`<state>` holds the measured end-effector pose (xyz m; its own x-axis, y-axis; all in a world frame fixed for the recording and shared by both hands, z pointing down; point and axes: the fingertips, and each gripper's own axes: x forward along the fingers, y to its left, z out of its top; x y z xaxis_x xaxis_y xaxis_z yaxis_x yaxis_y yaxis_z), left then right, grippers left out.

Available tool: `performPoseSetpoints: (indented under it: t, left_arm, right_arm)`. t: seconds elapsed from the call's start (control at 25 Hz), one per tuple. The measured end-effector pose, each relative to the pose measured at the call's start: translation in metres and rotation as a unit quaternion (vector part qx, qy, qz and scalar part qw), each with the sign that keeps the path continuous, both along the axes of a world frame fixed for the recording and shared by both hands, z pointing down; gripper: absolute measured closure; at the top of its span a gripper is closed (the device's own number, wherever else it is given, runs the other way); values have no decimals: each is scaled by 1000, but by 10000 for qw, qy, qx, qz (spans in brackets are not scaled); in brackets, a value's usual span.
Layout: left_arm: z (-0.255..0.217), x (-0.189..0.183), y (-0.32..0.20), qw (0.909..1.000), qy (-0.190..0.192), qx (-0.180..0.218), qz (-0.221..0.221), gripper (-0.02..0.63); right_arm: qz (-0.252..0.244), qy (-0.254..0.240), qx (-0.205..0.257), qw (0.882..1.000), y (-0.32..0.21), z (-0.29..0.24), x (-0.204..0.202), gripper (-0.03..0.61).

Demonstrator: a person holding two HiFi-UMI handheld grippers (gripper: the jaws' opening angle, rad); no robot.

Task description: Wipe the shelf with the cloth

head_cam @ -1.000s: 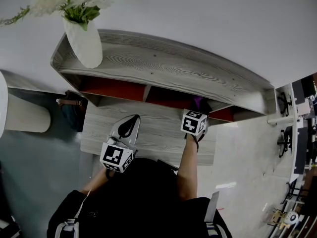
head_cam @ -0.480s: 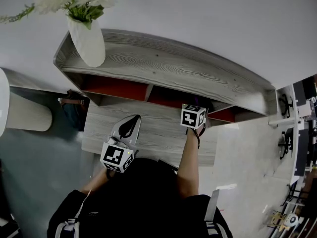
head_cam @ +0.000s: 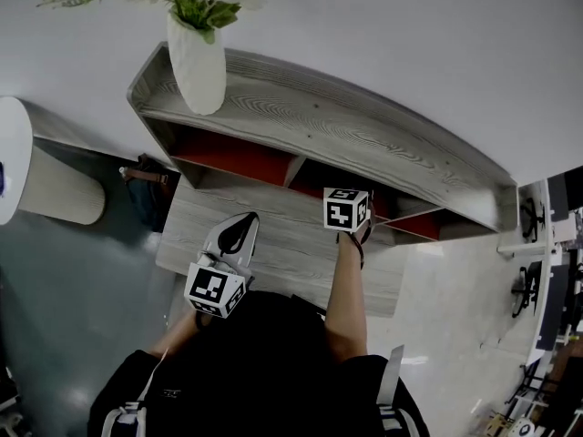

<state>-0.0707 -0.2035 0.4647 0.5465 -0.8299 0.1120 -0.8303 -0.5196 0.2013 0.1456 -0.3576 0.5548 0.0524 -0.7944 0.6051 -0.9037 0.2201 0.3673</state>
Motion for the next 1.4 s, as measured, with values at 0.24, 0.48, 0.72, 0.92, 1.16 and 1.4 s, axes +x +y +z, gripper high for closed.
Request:
performPoseSetpoints:
  t: [0.24,0.48,0.72,0.92,1.16,1.4]
  left_arm:
    - [1,-23,8,9995,-11,-33,-324,609]
    - [1,-36,17,9986,-15,-45,-530,609]
    - [2,-38,24,9985,-13,-95,-548,609]
    - [1,-30,26,9990,-102,-39,-443,609]
    - [2,-14,23,9997,-69,-44,-236,609]
    - [2,1,19,10000,-53,-22,-58,609]
  right_arm:
    - [-567,-115,-77,9983,-6,0,-42,502]
    - [-1207,-166,-165,9924,-9,1,-83,502]
    - [-1881,-223,-309,9814,-3,1,-108,502]
    - [-2277,-294,-480,9721,10,1,-118,502]
    - [-2555,-344,-531,9647,32,2,-126,502]
    - [-2634,-395,-574,9622,66,3,-132,502]
